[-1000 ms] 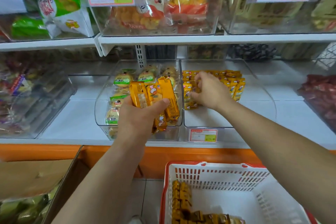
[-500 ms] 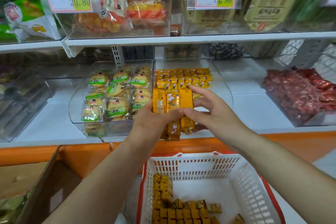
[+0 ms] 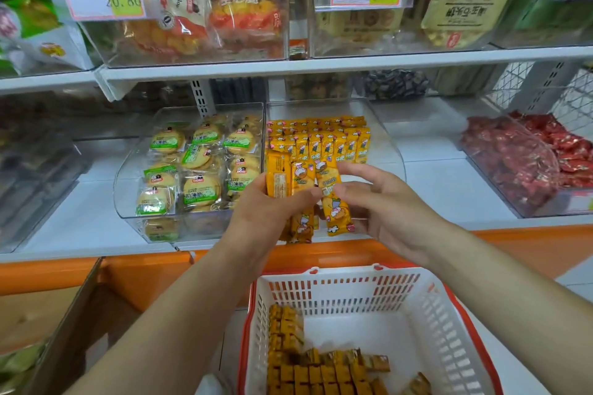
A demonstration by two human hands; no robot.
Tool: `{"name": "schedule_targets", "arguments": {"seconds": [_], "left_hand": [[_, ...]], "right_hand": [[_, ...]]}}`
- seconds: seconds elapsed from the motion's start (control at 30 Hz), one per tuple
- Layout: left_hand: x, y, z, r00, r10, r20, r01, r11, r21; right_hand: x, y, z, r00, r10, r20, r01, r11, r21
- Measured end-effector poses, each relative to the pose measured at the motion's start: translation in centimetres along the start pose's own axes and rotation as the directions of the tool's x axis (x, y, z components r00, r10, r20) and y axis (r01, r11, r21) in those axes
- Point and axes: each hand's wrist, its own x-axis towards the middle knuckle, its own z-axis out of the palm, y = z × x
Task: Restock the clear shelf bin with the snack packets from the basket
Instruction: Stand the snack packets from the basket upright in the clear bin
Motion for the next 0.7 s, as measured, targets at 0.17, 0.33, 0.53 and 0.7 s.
{"name": "schedule_targets", "arguments": {"seconds": [0.17, 0.33, 0.53, 0.7], "left_hand": [[0.6, 0.2, -1.4, 0.999, 0.024, -0.027, -0.025, 1.0, -0.017], [1.5, 1.1, -4.9, 0.981, 0.073, -0.179, -0.077, 0.997, -0.019], [2.0, 1.1, -7.8, 0.956, 0.054, -0.289, -0.078, 0.994, -0.072], [2.3, 0.7, -8.7, 0.952, 0.069, -0.298, -0.078, 0.997, -0.019]], "right_hand": [[1.0, 0.0, -0.1, 0.996, 0.011, -0.089, -0.017, 0.998, -0.056], [3.8, -0.6, -1.1, 0.976, -0.104, -0.191, 0.029, 0.932, -0.361], [11.9, -0.9, -0.1, 0.943, -0.329, -0.038, 0.098, 0.386, -0.917], [18.6, 0.8, 0.9, 0.982, -0.184, 0.035, 0.062, 0.145, -0.987]]}}
